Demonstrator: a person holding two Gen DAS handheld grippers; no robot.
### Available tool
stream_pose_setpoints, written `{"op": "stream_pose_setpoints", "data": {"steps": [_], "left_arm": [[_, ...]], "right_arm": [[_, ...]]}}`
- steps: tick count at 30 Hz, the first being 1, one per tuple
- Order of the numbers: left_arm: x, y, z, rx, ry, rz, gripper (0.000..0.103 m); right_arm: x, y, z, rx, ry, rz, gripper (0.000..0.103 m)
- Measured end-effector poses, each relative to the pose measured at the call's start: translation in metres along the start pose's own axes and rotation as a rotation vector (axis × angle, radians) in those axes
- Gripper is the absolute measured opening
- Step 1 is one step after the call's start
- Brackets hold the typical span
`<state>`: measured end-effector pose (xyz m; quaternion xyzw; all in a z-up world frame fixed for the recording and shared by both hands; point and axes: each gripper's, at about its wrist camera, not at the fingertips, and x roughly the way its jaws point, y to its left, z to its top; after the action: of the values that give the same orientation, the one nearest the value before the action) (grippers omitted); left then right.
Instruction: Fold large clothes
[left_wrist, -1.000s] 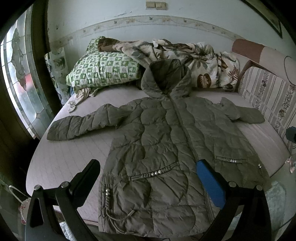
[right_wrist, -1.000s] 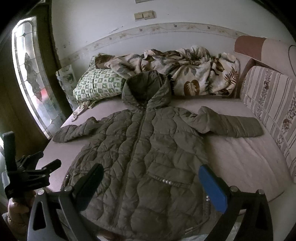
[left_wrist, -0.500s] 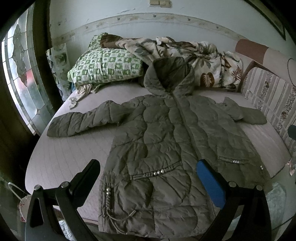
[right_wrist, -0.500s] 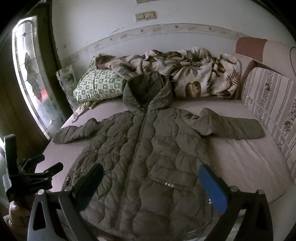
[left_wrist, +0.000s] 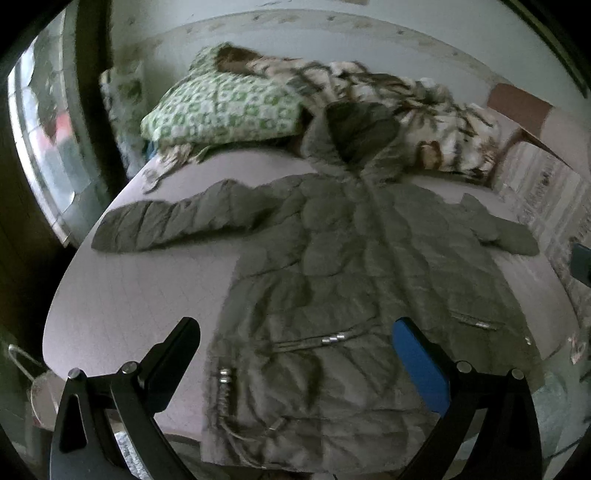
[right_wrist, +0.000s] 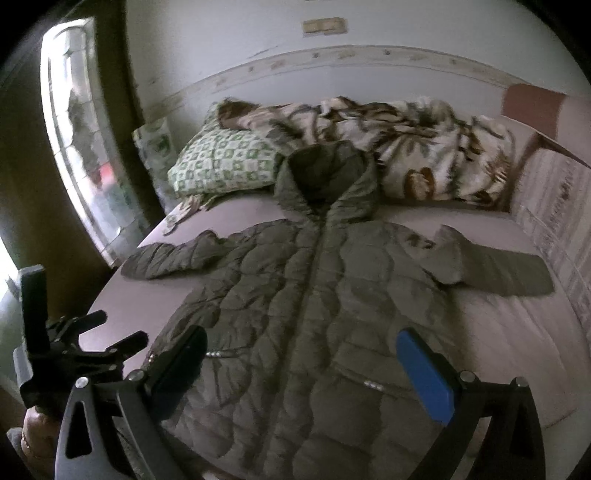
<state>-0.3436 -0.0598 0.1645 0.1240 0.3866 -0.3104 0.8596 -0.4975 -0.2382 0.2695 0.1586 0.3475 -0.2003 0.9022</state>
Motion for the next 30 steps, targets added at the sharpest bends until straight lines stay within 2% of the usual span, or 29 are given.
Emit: {"op": "stream_pose_setpoints", "data": {"steps": [3, 7, 10, 14, 18, 21, 25, 28, 30], "left_arm": [[0.019, 0.034, 0.002, -0.040, 0.030, 0.061, 0.103], [0.047, 0.088, 0.005, -0.111, 0.075, 0.096, 0.103], [0.075, 0.142, 0.009, -0.217, 0.122, 0.105, 0.103], [0.112, 0.219, 0.018, -0.369, 0.156, 0.152, 0.103], [0.151, 0.294, 0.029, -0.560, 0.190, 0.178, 0.103], [0.168, 0.322, 0.038, -0.634, 0.184, 0.194, 0.103], [0.197, 0.357, 0.052, -0.721, 0.172, 0.165, 0.103], [0.223, 0.378, 0.062, -0.786, 0.205, 0.182, 0.103], [0.235, 0.384, 0.064, -0.795, 0.224, 0.200, 0.103]], "right_arm": [[0.016, 0.019, 0.004, -0.041, 0.019, 0.026, 0.103], [0.039, 0.040, 0.007, -0.081, 0.055, 0.057, 0.103], [0.058, 0.053, 0.008, -0.106, 0.081, 0.072, 0.103], [0.085, 0.072, 0.011, -0.135, 0.117, 0.093, 0.103], [0.111, 0.088, 0.014, -0.162, 0.154, 0.106, 0.103], [0.129, 0.100, 0.017, -0.187, 0.176, 0.112, 0.103], [0.147, 0.109, 0.021, -0.210, 0.202, 0.112, 0.103], [0.161, 0.114, 0.025, -0.226, 0.217, 0.107, 0.103], [0.169, 0.116, 0.028, -0.234, 0.220, 0.101, 0.103]]}}
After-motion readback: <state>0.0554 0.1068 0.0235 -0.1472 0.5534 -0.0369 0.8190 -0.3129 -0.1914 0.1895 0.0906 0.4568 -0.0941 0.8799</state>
